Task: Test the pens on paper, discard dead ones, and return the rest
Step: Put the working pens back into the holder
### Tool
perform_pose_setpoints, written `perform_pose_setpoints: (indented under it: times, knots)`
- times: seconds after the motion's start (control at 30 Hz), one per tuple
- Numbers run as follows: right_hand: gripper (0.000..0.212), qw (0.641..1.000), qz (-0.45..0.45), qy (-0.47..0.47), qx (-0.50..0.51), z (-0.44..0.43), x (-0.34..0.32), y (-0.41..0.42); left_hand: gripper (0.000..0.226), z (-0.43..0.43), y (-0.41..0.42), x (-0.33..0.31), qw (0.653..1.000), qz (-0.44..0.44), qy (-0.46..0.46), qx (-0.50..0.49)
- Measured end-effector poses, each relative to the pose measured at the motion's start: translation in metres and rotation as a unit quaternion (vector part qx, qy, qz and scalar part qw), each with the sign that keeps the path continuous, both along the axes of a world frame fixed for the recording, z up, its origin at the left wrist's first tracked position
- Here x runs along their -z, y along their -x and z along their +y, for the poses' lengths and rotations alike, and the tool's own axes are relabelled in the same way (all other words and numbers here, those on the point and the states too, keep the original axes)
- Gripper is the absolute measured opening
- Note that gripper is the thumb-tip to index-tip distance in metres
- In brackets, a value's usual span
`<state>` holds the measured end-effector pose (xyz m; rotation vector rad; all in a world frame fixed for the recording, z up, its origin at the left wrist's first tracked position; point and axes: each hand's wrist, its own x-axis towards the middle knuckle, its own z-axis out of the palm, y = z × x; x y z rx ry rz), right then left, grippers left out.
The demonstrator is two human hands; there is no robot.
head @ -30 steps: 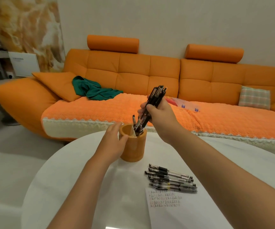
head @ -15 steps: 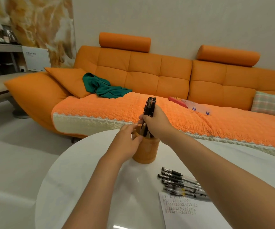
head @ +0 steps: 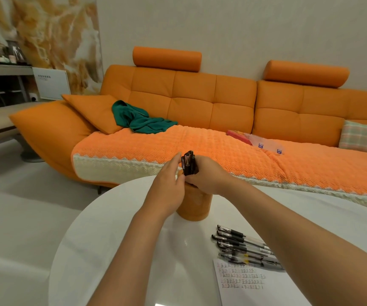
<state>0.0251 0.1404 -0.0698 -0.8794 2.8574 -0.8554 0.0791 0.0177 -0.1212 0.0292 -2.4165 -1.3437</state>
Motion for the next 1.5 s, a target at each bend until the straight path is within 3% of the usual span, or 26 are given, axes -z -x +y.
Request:
perform_pose_setpoints:
  times: [0.17, 0.33, 0.53, 0.7, 0.83, 0.97, 1.1, 1.33, 1.5]
  knots:
    - [0.030, 0.999, 0.021, -0.027, 0.000, 0.000, 0.001, 0.003, 0.063, -0.004, 0.000, 0.000, 0.999, -0.022, 0.034, 0.006]
    - [0.063, 0.996, 0.054, -0.078, -0.004, 0.003, 0.003, 0.007, 0.065, -0.004, -0.001, -0.002, 0.999, 0.010, 0.044, 0.008]
    - [0.065, 0.993, 0.078, -0.091, -0.010, 0.008, 0.000, 0.009, 0.067, -0.002, -0.005, -0.006, 0.995, 0.006, 0.100, 0.000]
    - [0.062, 0.994, 0.105, -0.016, -0.006, 0.027, -0.004, 0.004, 0.052, 0.009, -0.006, -0.009, 0.974, 0.154, 0.152, -0.061]
    - [0.035, 0.991, 0.123, 0.053, 0.007, 0.056, -0.004, -0.008, 0.025, 0.030, -0.011, -0.016, 0.961, 0.221, 0.161, -0.034]
    - [0.019, 0.998, 0.062, 0.017, -0.019, 0.089, 0.010, -0.024, 0.013, 0.048, -0.015, -0.003, 0.973, 0.150, 0.166, 0.062]
    - [0.015, 0.999, 0.036, -0.020, -0.008, 0.120, 0.032, -0.034, 0.019, 0.067, -0.017, 0.016, 0.968, 0.016, 0.217, 0.123]
    - [0.049, 0.986, -0.020, -0.168, -0.009, 0.155, 0.066, -0.042, 0.046, 0.079, -0.017, 0.039, 0.922, -0.085, 0.351, 0.138]
    - [0.052, 0.977, -0.015, -0.209, -0.023, 0.160, 0.077, -0.035, 0.042, 0.085, -0.013, 0.052, 0.898, -0.098, 0.402, 0.147]
